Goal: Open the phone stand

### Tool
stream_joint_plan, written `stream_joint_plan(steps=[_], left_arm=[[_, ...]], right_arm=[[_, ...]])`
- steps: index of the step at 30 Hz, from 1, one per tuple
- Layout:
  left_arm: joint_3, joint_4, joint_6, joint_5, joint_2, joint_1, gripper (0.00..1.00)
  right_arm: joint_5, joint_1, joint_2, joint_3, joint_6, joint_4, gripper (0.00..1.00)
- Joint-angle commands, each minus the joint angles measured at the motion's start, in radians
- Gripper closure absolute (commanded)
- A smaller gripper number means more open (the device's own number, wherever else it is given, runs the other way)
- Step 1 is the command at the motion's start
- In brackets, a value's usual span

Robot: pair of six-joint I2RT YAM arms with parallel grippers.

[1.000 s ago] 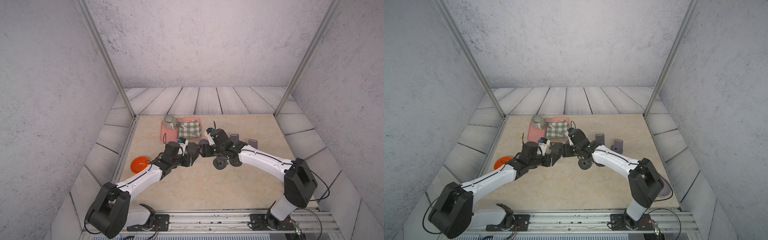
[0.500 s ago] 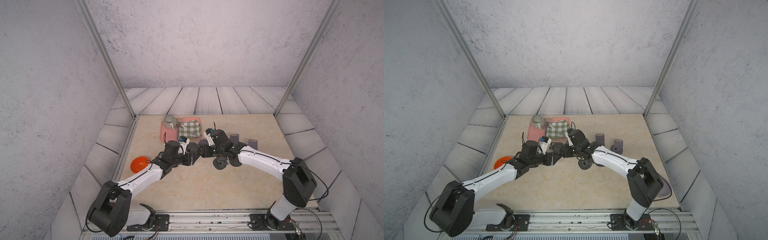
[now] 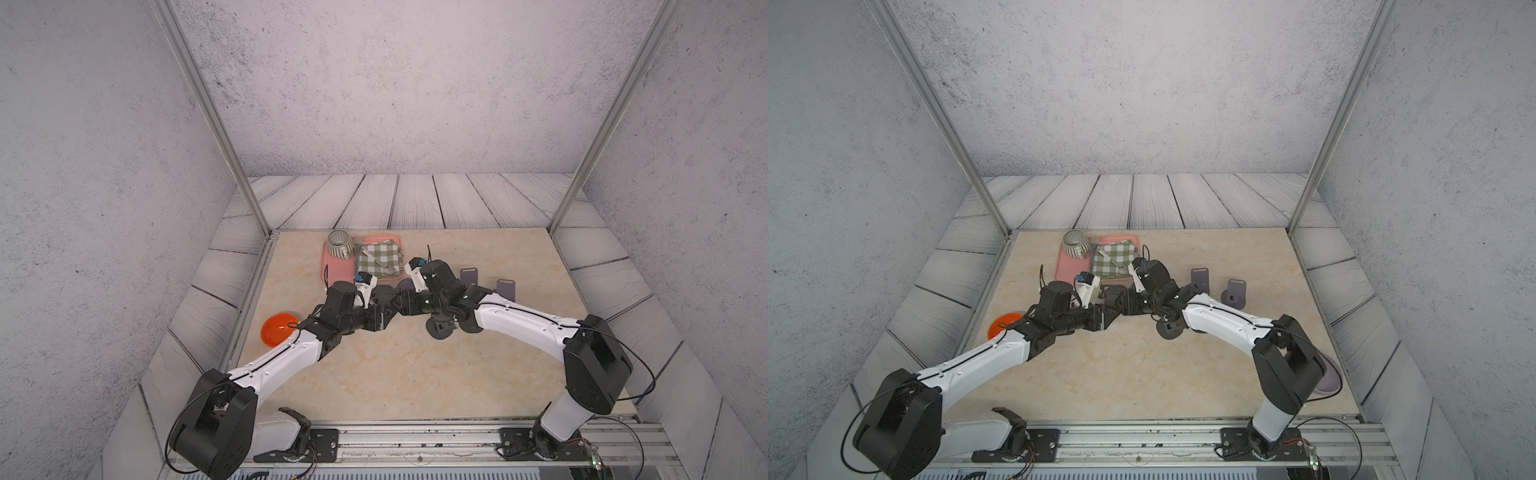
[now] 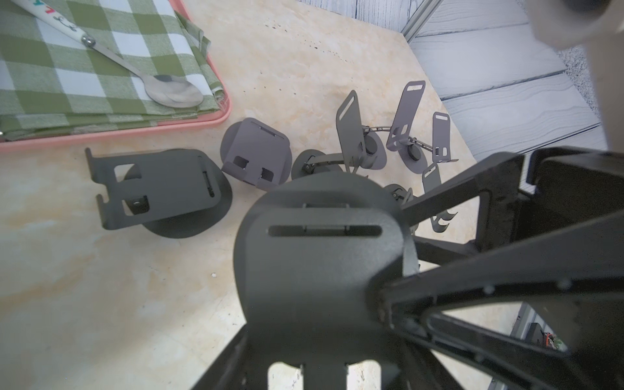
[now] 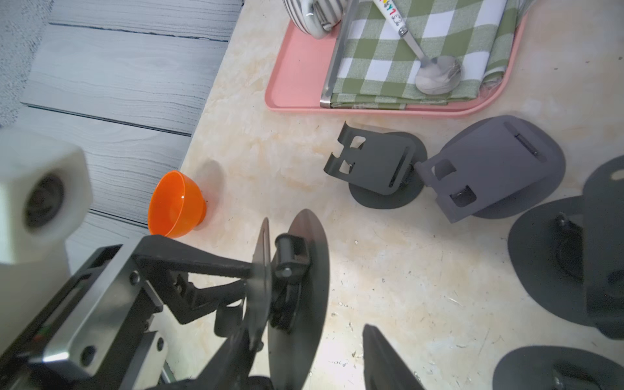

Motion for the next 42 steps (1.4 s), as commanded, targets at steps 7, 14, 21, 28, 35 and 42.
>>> stream_joint_plan(steps=[7, 14, 21, 28, 35, 42], left_arm=[[0.006, 0.058, 0.016, 0.002, 0.000, 0.003, 0.63], [0.005, 0.064, 0.008, 0.017, -0.002, 0.003, 0.63], [-0.011, 0.098, -0.011, 0.071, -0.026, 0.003, 0.63], [-0.015, 0.134, -0.020, 0.136, -0.017, 0.003, 0.63], [-0.003, 0.124, -0.010, 0.155, -0.022, 0.003, 0.63], [-0.001, 0.098, 0.006, 0.146, -0.032, 0.003, 0.63]], right_arm=[[0.076, -0.002, -0.079, -0.025, -0.048, -0.093, 0.43], [0.070, -0.002, -0.050, -0.023, -0.050, -0.086, 0.43], [0.020, -0.002, 0.013, 0.002, -0.041, -0.039, 0.49], [-0.024, -0.002, 0.040, -0.008, -0.021, 0.039, 0.74], [0.022, -0.002, 0.033, -0.006, -0.062, 0.000, 0.99], [0.161, -0.002, -0.003, 0.008, -0.161, -0.106, 1.00]])
